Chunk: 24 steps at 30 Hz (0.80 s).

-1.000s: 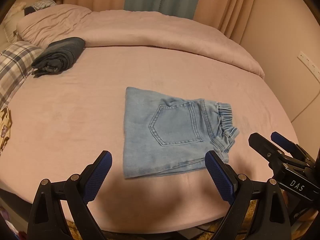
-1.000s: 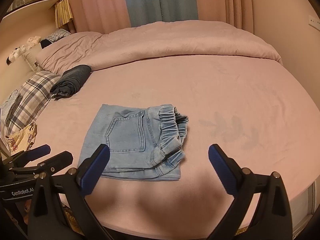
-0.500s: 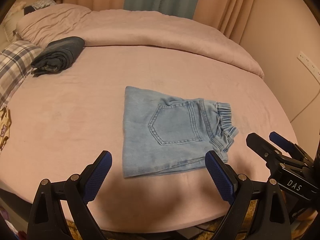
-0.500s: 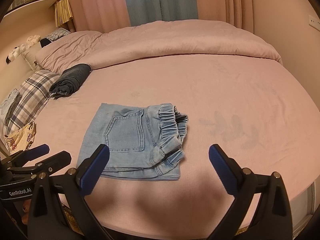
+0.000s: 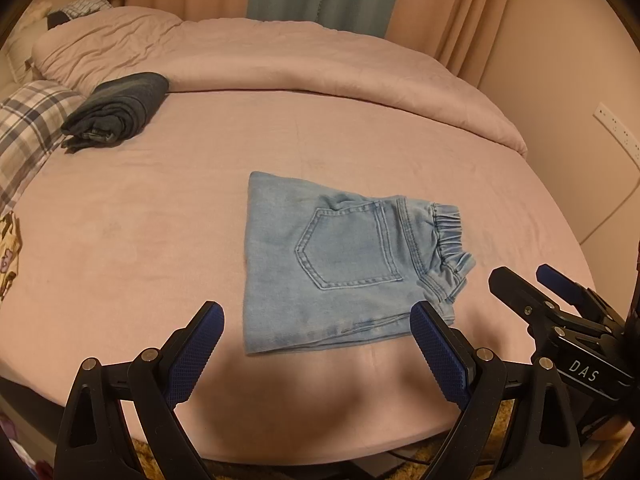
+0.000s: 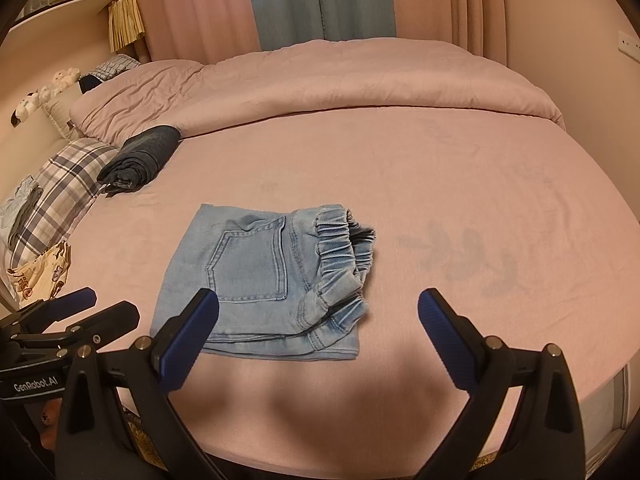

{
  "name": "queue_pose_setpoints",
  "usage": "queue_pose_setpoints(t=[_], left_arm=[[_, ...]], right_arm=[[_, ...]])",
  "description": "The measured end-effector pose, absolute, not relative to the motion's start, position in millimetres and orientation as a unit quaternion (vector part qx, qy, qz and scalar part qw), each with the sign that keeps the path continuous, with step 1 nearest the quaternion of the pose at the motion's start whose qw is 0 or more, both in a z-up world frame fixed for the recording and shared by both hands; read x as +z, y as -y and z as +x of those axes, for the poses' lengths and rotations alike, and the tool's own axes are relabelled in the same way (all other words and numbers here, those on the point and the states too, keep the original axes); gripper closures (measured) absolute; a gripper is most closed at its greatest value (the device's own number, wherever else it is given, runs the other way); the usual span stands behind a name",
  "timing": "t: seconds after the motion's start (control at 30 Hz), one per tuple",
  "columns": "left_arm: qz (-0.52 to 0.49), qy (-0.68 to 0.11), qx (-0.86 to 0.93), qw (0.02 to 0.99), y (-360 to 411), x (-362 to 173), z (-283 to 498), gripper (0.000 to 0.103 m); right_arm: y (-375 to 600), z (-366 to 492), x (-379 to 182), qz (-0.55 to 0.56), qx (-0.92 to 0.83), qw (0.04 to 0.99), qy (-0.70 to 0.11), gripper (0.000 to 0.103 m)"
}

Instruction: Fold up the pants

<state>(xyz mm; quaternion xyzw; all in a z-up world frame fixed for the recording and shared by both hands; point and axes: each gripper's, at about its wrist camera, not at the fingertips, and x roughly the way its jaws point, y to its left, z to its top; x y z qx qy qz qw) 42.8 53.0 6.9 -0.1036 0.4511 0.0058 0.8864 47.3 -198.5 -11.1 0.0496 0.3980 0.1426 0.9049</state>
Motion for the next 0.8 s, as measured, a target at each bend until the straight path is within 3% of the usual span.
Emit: queue_pose_setpoints(t=[0.8], left_arm=[[-0.109,-0.444,0.004,0.889,-49.8,11.4,38.7,0.009]], right_arm=[[200.8,46.5,-11.9,0.049,0.139,0.904,-0.401,0.002]])
